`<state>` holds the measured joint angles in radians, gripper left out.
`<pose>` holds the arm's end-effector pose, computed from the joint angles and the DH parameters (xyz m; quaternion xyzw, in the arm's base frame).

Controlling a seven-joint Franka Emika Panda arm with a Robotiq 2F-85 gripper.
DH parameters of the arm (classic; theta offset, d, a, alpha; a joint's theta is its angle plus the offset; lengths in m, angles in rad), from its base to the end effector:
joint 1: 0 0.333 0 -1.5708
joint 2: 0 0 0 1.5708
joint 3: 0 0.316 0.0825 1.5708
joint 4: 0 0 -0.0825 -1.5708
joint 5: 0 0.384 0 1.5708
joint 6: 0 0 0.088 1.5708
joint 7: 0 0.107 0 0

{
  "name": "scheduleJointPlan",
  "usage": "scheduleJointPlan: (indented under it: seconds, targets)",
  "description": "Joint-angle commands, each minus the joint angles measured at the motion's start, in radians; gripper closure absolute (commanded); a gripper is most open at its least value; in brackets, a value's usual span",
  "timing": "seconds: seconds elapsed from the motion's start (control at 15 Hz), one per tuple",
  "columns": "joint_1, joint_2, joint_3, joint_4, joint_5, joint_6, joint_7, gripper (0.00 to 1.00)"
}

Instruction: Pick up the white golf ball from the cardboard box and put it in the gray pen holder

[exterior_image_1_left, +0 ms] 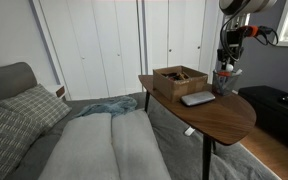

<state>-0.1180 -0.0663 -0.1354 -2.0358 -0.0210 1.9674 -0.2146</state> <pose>0.5175 -0.1365 0.4732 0.9999 -0.0152 -0.0025 0.0048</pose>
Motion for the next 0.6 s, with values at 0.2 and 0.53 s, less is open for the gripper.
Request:
scheduleJointPlan:
  seconds: [0.2, 0.53]
  targets:
    - [0.002, 0.008, 0.005, 0.017, -0.005, -0.003, 0.007, 0.78]
    - [0.005, 0.006, 0.009, 0.019, -0.01, -0.012, 0.011, 0.14]
